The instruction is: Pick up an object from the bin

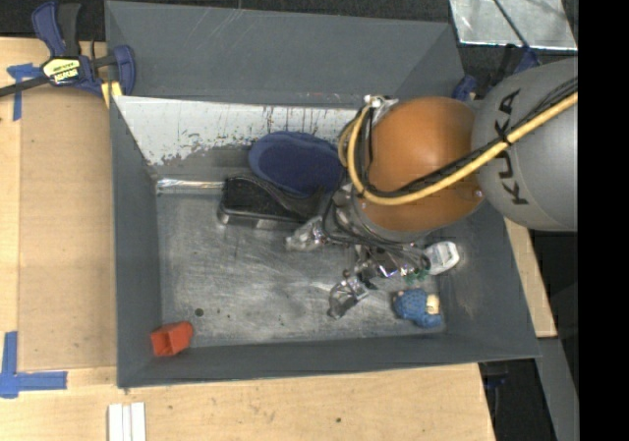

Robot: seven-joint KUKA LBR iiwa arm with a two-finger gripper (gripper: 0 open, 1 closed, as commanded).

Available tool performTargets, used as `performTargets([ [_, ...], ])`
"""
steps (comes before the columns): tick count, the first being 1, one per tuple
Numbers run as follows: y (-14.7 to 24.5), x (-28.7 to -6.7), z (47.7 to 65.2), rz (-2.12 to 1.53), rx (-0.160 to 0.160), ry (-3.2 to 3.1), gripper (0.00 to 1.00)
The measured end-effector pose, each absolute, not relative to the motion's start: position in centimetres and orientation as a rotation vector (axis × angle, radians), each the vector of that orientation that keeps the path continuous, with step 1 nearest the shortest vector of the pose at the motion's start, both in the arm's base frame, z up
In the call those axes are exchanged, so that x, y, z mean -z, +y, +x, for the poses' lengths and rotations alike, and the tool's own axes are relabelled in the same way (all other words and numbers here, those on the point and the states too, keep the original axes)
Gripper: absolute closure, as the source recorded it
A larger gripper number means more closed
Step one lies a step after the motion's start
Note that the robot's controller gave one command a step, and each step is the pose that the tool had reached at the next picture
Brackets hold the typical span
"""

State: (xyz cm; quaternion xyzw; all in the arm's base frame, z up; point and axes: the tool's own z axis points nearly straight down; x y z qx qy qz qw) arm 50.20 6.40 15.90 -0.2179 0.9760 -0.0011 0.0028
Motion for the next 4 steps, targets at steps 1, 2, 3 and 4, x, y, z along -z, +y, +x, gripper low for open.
performTargets([
  [1, 0.9, -9.5, 51.5, -1.142, 0.001, 2.930, 0.00],
  [2, 3.0, -14.0, 52.5, -1.265, 0.002, 2.868, 0.00],
  [3, -3.4, -8.5, 55.3, -1.521, 0.003, 2.746, 0.00],
  [4, -2.2, -11.0, 58.5, -1.431, 0.002, 2.789, 0.00],
])
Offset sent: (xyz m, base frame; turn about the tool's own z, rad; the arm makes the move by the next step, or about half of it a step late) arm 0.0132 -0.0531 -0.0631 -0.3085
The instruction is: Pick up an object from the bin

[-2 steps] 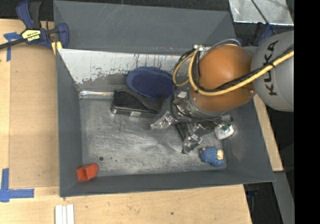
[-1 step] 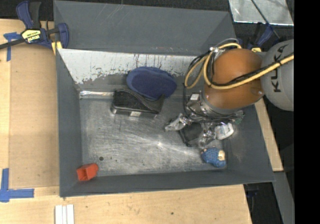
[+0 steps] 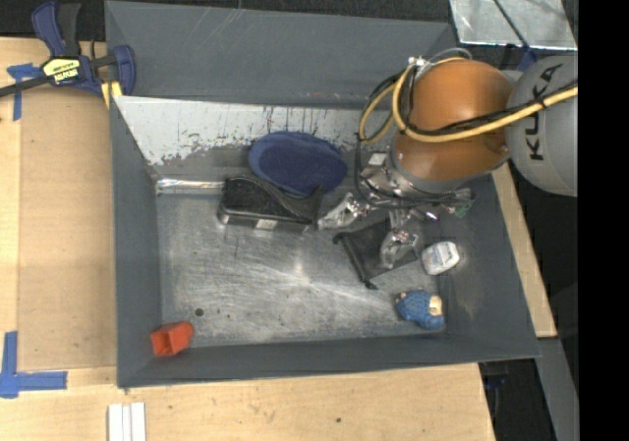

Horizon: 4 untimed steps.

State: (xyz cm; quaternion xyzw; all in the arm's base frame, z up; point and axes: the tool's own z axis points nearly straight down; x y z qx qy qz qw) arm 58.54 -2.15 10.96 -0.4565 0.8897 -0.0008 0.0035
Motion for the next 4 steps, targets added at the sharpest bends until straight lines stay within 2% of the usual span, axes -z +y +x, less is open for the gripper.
performTargets([
  [1, -2.4, -16.4, 58.7, -1.405, 0.006, 2.800, 0.00],
  [2, -3.8, -28.9, 57.6, -1.544, 0.010, 2.724, 0.00],
  [3, -5.4, -14.3, 55.9, -1.667, -0.007, 2.667, 0.00],
  [4, -5.2, -7.6, 61.0, -1.855, 0.003, 2.529, 0.00],
])
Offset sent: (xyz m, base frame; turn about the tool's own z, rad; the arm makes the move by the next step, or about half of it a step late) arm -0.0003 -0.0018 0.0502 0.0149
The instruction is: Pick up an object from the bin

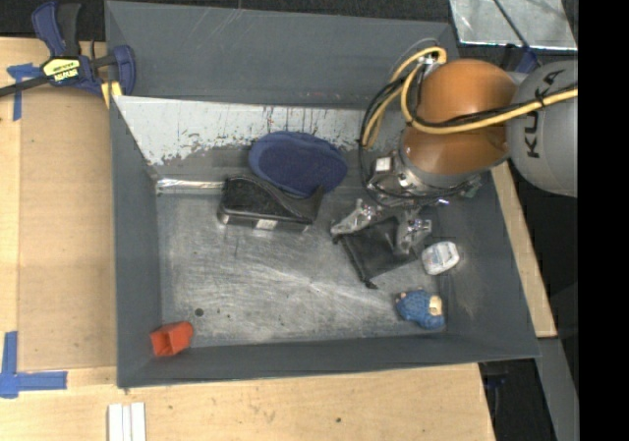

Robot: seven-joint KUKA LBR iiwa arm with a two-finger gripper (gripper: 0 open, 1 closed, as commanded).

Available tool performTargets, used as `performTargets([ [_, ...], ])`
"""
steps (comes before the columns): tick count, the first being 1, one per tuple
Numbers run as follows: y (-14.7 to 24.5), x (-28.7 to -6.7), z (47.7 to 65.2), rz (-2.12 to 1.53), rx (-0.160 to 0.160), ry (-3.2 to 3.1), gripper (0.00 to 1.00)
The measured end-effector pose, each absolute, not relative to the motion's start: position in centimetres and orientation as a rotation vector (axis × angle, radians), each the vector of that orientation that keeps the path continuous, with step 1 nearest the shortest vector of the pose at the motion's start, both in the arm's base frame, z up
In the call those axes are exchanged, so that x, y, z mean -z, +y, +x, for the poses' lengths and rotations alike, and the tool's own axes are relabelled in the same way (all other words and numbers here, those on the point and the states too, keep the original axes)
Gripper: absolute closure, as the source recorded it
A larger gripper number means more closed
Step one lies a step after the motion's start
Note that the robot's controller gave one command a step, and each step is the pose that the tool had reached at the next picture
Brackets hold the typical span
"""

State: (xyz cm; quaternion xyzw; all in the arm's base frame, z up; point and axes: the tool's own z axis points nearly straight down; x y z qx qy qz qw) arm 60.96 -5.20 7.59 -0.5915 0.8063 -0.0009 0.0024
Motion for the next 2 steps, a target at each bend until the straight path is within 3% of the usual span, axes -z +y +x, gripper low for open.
performTargets([
  [1, -5.1, -8.0, 61.1, -1.850, 0.003, 2.528, 1.00],
  [2, -2.9, -24.0, 60.5, -2.005, 0.010, 2.405, 1.00],
])
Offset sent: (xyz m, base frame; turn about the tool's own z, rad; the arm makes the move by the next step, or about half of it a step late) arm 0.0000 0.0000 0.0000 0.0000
